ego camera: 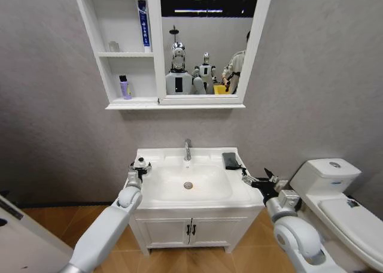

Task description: Move facial cleanser and shampoo from washbasin to cabinet, then wipe washbasin with towel.

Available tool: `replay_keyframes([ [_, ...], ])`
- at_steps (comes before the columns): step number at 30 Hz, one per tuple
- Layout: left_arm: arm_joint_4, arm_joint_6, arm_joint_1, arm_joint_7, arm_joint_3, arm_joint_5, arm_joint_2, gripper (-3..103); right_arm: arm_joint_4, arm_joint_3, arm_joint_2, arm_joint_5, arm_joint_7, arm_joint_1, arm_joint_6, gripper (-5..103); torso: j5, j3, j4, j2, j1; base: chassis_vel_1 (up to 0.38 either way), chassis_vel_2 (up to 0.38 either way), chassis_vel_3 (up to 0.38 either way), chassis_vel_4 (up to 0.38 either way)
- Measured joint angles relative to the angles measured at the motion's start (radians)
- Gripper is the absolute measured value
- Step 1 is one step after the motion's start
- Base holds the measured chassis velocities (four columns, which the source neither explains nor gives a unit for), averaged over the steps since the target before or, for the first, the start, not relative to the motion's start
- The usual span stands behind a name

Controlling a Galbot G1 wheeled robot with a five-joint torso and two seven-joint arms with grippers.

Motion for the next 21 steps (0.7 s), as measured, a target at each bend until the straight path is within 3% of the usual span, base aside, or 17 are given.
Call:
replay_keyframes([
  [6, 0.005, 0.001, 0.008, 0.009, 0.001, -0.004, 0.0, 68, -0.007, -0.001, -0.006, 0.002, -0.001, 0.008, 0.001, 100, -0.0001, 0.0, 0.0001, 0.0, 0.0, 0.0, 0.0, 0.0, 0.0],
  [7, 0.005, 0.001, 0.008, 0.01, 0.001, -0.006, 0.0, 57, -0.009, -0.001, -0.009, 0.003, -0.001, 0.009, 0.001, 100, 0.0, 0.0, 0.0001, 0.0, 0.0, 0.0, 0.0, 0.0, 0.0],
  [9, 0.005, 0.002, 0.007, 0.011, 0.001, -0.007, 0.0, 57, -0.012, -0.001, -0.011, 0.003, -0.001, 0.011, 0.001, 100, -0.0001, 0.0, 0.0001, 0.0, 0.0, 0.0, 0.0, 0.0, 0.0],
  [12, 0.001, 0.003, -0.004, 0.011, 0.0, -0.023, 0.0, 42, -0.016, -0.002, -0.016, 0.003, -0.001, 0.012, 0.001, 100, -0.0001, 0.0, 0.0001, 0.0, 0.0, 0.0, 0.0, 0.0, 0.0],
  [17, -0.046, 0.028, -0.008, -0.011, 0.001, -0.048, 0.015, 42, -0.018, -0.002, -0.017, 0.002, -0.001, 0.01, 0.006, 100, -0.0003, 0.0, -0.0002, 0.0, 0.0, 0.0, 0.0, 0.0, 0.0],
  [19, -0.187, 0.096, -0.001, -0.072, 0.005, -0.133, 0.074, 42, -0.018, 0.002, -0.017, 0.001, -0.001, 0.004, 0.008, 100, -0.0004, 0.0, 0.0, 0.0, 0.0, 0.0, 0.0, 0.0, 0.0],
  [20, -0.187, 0.096, -0.001, -0.072, 0.005, -0.133, 0.074, 42, -0.018, 0.002, -0.017, 0.001, -0.001, 0.004, 0.008, 100, -0.0004, 0.0, 0.0, 0.0, 0.0, 0.0, 0.0, 0.0, 0.0],
  [21, -0.275, 0.133, -0.003, -0.107, 0.006, -0.202, 0.117, 42, -0.018, 0.003, -0.016, 0.0, -0.001, 0.002, 0.009, 100, -0.0004, 0.0, 0.0, 0.0, 0.0, 0.0, 0.0, 0.0, 0.0],
])
